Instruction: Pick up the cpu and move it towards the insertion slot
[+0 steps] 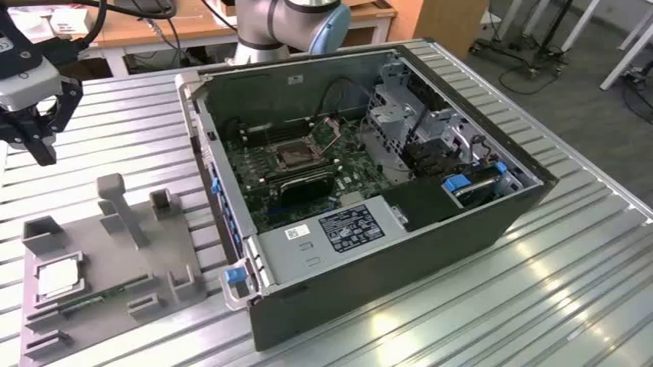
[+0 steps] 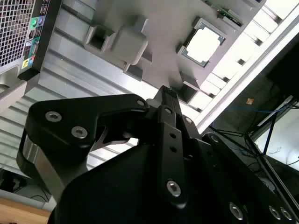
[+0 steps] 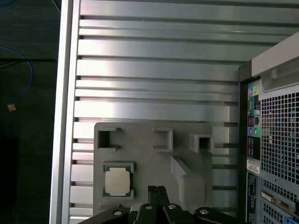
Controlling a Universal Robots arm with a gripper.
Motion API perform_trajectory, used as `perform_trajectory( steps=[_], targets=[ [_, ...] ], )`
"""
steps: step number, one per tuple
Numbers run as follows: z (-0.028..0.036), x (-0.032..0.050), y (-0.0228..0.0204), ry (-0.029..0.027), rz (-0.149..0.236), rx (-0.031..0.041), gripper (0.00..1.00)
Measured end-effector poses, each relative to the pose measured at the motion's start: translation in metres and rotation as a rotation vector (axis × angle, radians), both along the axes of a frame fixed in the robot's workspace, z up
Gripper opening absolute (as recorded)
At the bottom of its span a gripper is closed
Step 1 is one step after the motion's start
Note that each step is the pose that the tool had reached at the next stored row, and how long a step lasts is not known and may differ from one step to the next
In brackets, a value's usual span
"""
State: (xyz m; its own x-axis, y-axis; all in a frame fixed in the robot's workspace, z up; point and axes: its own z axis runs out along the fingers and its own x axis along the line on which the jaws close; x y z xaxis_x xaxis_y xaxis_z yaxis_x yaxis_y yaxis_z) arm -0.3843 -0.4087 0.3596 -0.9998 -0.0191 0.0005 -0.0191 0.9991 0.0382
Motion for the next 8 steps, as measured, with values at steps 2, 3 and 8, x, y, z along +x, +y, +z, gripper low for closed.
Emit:
perform_trajectory(
  steps=[2, 3, 8],
  targets=[
    [0.0, 0.0, 0.0, 0.0, 0.0, 0.0, 0.11],
    [0.0, 0.0, 0.0, 0.0, 0.0, 0.0, 0.11],
    [0.0, -0.0002, -0.0008, 0.0, 0.0, 0.0, 0.11]
  ],
)
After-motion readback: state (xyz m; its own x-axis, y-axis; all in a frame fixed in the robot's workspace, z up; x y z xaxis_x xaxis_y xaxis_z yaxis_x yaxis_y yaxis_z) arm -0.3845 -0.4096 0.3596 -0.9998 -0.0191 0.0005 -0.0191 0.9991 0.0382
